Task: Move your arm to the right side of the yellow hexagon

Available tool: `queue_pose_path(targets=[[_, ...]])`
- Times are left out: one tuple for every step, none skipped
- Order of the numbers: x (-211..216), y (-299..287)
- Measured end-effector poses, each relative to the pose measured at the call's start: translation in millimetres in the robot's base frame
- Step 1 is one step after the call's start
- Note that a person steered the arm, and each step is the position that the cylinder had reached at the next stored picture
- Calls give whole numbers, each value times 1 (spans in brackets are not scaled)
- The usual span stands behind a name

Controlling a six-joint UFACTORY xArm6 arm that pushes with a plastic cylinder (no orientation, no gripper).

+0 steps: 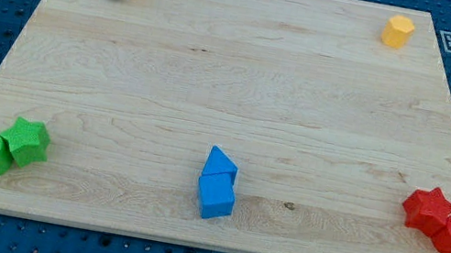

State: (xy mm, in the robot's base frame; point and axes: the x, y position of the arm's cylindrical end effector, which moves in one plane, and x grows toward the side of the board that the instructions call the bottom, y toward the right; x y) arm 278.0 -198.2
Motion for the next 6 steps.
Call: queue_pose_path(targets=[[22,55],[22,126],[22,211],[22,304],[22,392],[21,462]])
